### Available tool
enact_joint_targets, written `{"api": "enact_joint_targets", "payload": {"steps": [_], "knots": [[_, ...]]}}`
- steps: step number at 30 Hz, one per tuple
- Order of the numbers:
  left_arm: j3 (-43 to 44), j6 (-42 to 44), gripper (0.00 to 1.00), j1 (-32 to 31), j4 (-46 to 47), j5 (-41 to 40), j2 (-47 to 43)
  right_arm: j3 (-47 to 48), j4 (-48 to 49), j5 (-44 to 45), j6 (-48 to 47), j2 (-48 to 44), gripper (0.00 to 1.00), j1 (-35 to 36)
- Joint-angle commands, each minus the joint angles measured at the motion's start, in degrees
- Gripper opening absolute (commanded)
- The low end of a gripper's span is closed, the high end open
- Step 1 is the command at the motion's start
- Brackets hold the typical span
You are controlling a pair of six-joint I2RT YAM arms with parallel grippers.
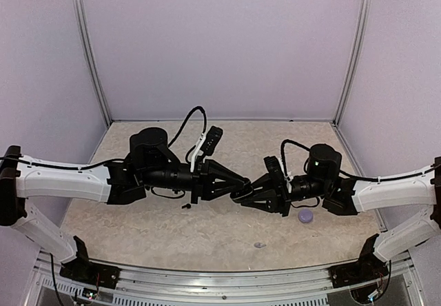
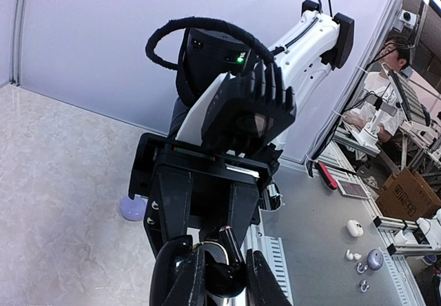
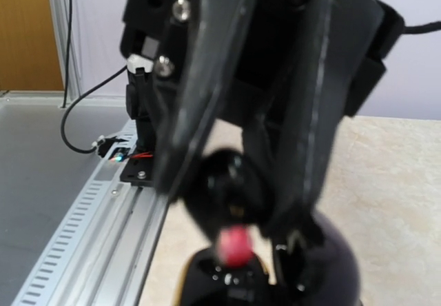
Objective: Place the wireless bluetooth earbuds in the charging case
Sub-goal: Open the charging case, then place the left earbud in the left side groove of the charging case.
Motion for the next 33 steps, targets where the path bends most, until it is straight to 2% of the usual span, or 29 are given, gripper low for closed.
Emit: {"api": "enact_joint_targets", "payload": {"steps": [1,9,12,18,26,33], "knots": [[-0.83,2.90,0.11,-0.57,-1.11,-1.68,-4.28,-1.25,0.46,2.89,-2.29,-1.89,0.00,0.58],[-1.48,4.85,0.10,-1.12,-14.03,-5.22,-11.36,-3.12,0.83,6.56,-4.62,-4.02,0.00,0.58],[-0.58,8.91,0.10,-2.23,-22.21,-10.21,-13.91,-1.56,-2.01,5.38,-4.83,-3.65,0.00,0.56],[4.94,22.19,0.10,-7.70,-41.04,-25.57,-16.43,0.17,-7.10,0.46,-3.65,-1.90,0.00,0.53],[7.71,34.37,0.11,-16.93,-50.57,-41.22,-15.70,1.39,-11.94,-3.84,-3.07,-0.51,0.00,0.58],[9.73,39.47,0.11,-22.35,-54.65,-46.96,-11.49,3.02,-13.09,-8.10,0.85,3.29,0.00,0.68]]}}
